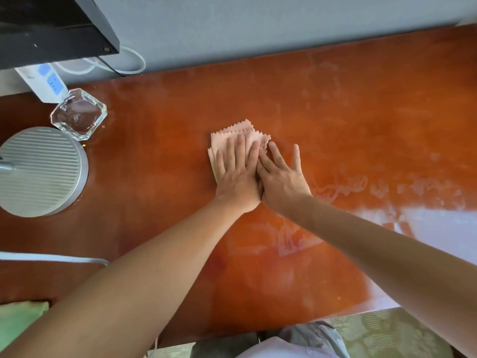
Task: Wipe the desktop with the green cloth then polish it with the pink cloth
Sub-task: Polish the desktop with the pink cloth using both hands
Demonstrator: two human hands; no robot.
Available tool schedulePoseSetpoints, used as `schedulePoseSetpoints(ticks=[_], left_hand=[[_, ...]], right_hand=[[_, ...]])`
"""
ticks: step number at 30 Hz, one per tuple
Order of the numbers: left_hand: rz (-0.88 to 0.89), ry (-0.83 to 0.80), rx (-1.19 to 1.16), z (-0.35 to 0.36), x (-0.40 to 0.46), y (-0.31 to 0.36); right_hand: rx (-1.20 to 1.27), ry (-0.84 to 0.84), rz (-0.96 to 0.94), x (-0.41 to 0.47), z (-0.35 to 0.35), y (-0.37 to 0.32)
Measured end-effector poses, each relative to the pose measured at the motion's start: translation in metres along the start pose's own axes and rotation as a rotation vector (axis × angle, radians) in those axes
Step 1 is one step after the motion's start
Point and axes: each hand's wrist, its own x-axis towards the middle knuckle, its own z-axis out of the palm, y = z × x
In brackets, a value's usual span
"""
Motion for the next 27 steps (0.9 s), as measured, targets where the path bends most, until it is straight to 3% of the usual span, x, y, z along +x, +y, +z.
schedulePoseSetpoints(ticks=[6,20,27], left_hand=[[-0.011,-0.011,-0.004,0.005,-0.024,0.000],[0.014,-0.057,0.043,0.066,-0.180,0.002],[0.032,-0.069,0.028,0.071,-0.185,0.001]], right_hand=[[0.009,-0.012,0.021,-0.019,0.006,-0.016],[0.070,-0.087,0.008,-0.151,0.062,-0.097],[0.045,-0.080,0.009,-0.156,0.061,-0.100]])
